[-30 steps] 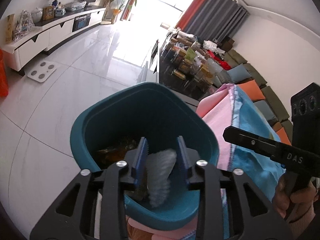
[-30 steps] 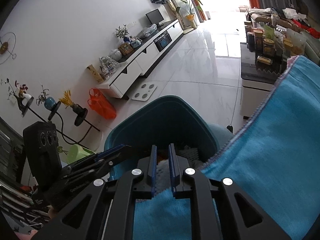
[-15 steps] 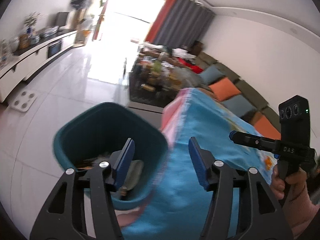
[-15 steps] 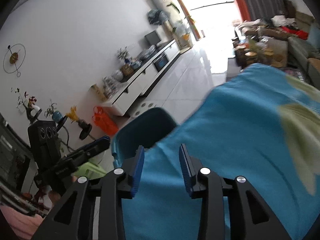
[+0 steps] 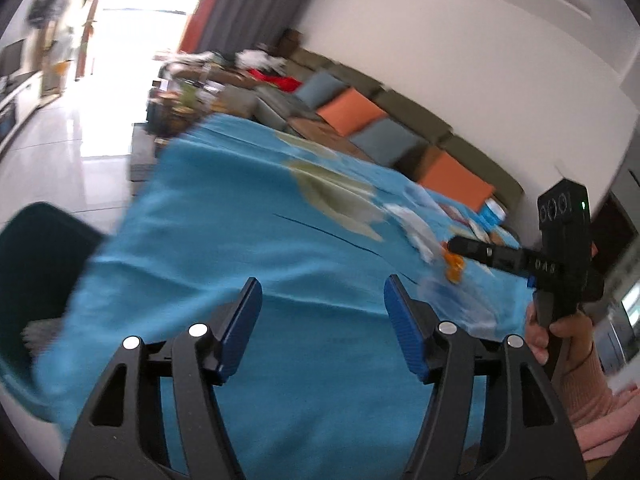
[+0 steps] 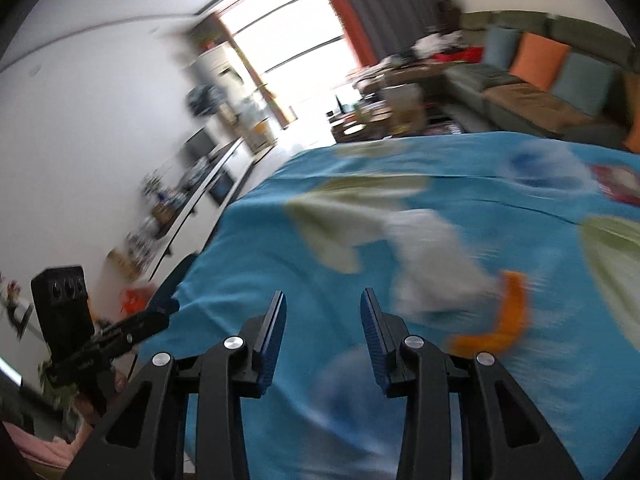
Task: Collect trash
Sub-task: 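Move both tools back over the bed toward the remaining orange peel and tissue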
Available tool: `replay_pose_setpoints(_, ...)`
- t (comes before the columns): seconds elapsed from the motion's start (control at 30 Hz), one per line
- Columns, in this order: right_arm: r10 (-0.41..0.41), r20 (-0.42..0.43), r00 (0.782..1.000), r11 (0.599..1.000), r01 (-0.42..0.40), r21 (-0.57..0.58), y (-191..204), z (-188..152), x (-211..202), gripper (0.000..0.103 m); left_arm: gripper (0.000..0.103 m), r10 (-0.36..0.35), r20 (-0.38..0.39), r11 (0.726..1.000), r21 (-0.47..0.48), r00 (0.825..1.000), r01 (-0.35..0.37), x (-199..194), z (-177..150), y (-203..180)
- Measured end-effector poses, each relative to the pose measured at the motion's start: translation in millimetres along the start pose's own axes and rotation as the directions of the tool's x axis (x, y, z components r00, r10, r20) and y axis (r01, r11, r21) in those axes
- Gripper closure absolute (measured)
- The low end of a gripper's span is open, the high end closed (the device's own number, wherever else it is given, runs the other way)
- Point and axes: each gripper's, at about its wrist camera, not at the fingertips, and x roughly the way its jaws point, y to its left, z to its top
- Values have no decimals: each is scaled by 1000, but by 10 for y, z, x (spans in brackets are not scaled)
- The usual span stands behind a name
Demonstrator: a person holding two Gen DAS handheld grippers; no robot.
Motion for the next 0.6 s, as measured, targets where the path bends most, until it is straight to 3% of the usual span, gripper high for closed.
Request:
replay_pose_setpoints(0.3,-111,55,992,987,103,127,-722,-72,-248,67,41,-69,-115,991,107,991,81,666,0,-677)
replay_pose_setpoints(0.6,-105,-8,994,980,105,167,-1020,-49,-8,67,41,-86,-170,984,140,982,110,927,-32,-997)
